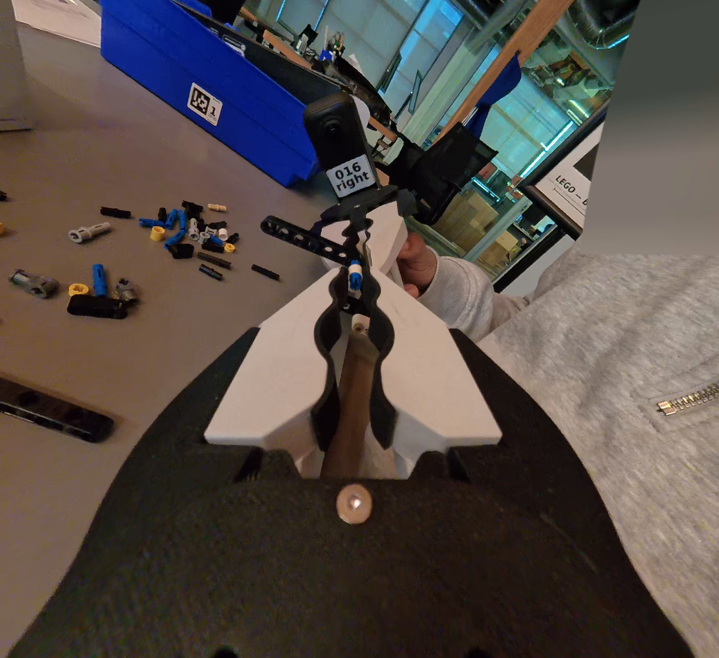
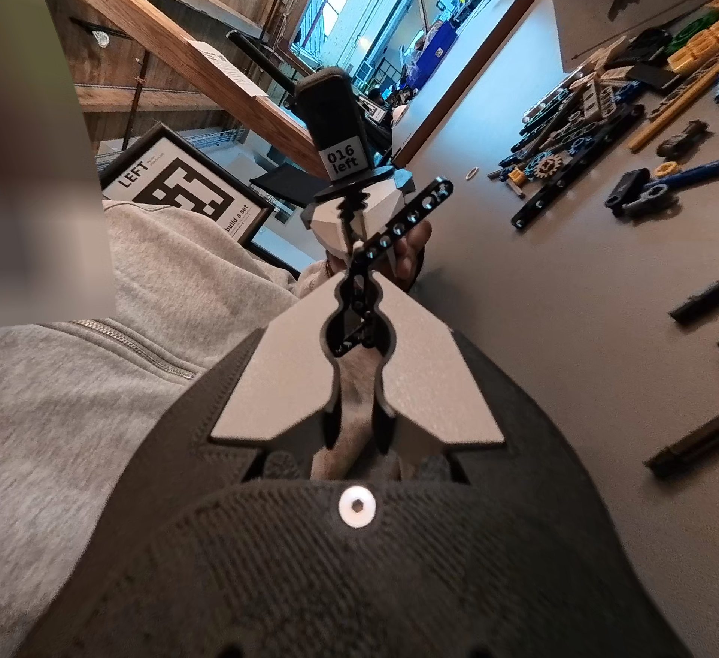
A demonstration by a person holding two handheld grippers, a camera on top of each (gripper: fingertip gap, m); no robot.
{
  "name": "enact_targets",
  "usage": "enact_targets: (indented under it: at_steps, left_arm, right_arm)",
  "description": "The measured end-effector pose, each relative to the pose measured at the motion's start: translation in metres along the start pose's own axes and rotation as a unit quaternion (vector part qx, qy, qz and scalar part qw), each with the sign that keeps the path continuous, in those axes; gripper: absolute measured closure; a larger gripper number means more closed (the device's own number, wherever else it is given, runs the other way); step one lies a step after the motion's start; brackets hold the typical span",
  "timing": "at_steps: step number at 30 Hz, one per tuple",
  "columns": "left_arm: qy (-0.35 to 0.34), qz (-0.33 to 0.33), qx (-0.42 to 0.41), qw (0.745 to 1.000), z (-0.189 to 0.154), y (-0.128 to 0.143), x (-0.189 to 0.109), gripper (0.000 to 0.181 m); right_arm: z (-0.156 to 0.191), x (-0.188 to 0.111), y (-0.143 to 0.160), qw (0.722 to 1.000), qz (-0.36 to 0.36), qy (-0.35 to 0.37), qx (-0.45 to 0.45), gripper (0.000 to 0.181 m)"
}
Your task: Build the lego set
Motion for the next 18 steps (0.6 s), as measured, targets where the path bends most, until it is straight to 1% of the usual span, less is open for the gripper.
enact_targets:
  at_steps: [7,14,18]
  left_arm:
    - [-0.001,0.027,0.019,0.999,0.0008,0.0051,0.0015,0.176]
    - [0.03,0.026,0.016,0.999,0.0003,0.0075,0.0007,0.176]
    - [0.039,0.045,0.024,0.998,-0.001,0.0089,0.0,0.176]
  right_arm:
    - [-0.0016,-0.0005,0.0027,0.998,0.026,0.045,-0.025,0.178]
    - [-0.0002,0.001,0.0055,0.998,0.048,0.038,-0.03,0.177]
    - [0.0001,0.0018,0.008,0.996,0.064,0.05,-0.043,0.177]
Point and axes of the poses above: each gripper's, where its closed fingertips meet, x out along the fingers, y out of its underside, z = x × y across the jaws, the point moved 8 cm from there along -x, back along the fingers, and after that the axes turned 12 degrees about x, right-handed, at the moved point
